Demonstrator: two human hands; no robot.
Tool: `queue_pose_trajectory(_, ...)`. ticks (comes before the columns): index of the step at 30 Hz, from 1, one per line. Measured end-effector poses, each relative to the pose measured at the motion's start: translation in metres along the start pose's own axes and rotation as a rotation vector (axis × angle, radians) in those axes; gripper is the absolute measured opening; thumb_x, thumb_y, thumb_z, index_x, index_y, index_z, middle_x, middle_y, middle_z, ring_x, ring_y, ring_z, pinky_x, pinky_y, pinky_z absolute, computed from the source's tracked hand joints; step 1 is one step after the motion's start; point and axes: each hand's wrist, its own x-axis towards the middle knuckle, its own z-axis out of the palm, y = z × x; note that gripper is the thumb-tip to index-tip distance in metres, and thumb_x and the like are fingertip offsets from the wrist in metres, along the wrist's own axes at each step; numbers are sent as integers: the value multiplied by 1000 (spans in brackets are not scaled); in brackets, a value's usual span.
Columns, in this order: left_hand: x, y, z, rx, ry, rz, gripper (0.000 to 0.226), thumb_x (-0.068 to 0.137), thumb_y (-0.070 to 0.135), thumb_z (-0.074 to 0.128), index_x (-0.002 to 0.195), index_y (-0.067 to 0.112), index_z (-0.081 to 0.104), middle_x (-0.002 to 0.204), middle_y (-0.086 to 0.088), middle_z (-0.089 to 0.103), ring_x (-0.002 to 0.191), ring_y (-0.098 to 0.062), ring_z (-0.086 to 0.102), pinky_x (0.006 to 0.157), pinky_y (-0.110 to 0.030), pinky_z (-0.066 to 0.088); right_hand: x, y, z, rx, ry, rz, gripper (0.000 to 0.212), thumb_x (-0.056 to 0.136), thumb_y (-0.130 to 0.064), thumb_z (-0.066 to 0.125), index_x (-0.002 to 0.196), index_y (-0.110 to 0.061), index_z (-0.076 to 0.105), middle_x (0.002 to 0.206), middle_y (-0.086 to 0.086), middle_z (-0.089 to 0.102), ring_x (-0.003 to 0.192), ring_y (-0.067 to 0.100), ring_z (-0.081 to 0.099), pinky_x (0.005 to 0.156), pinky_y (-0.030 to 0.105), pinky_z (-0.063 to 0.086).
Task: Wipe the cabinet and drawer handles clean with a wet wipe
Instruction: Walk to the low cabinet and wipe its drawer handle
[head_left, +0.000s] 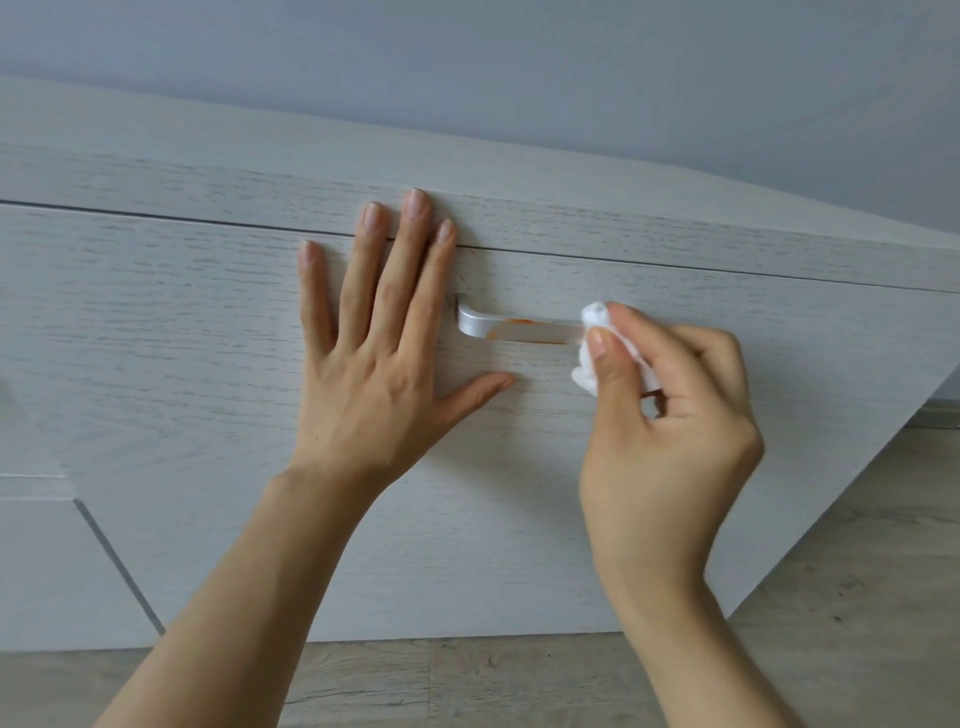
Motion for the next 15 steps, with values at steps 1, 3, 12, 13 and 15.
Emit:
queue_pose_trajectory(1,0,0,0,-6,4,1,94,88,69,47,149,5,16,154,-10,18,142,-33,13,116,-49,-2,-1,-2,2,-3,-23,-16,14,87,-5,65,99,-8,72,87,-1,55,70,4,61,69,12,49)
queue_pose_trajectory(3,1,0,-1,-13,14,2,93,89,69,47,148,5,17,153,-7,14,142,-33,15,116,-48,-2,-3,-3,2,-1,-52,-55,14,87,-5,65,99,-9,72,86,-2,54,71,2,59,70,12,48)
queue_pose_trajectory(12,0,0,0,-8,17,3,92,89,69,46,148,5,17,152,-5,13,142,-33,16,116,-49,0,-12,1,3,182,29,64,24,84,-2,66,107,-10,64,92,-6,59,79,7,65,73,13,52)
queue_pose_trajectory(13,0,0,0,-4,18,3,92,89,69,46,148,5,17,151,-5,13,142,-33,17,116,-49,1,-11,1,3,170,38,55,25,84,-1,67,107,-10,64,92,-7,59,78,1,64,72,11,51)
queue_pose_trajectory(15,0,0,1,0,21,5,93,88,70,46,148,5,18,152,-5,14,142,-33,16,116,-49,0,-9,2,4,164,90,63,25,84,-3,67,107,-11,63,91,-8,58,74,-2,63,71,12,52)
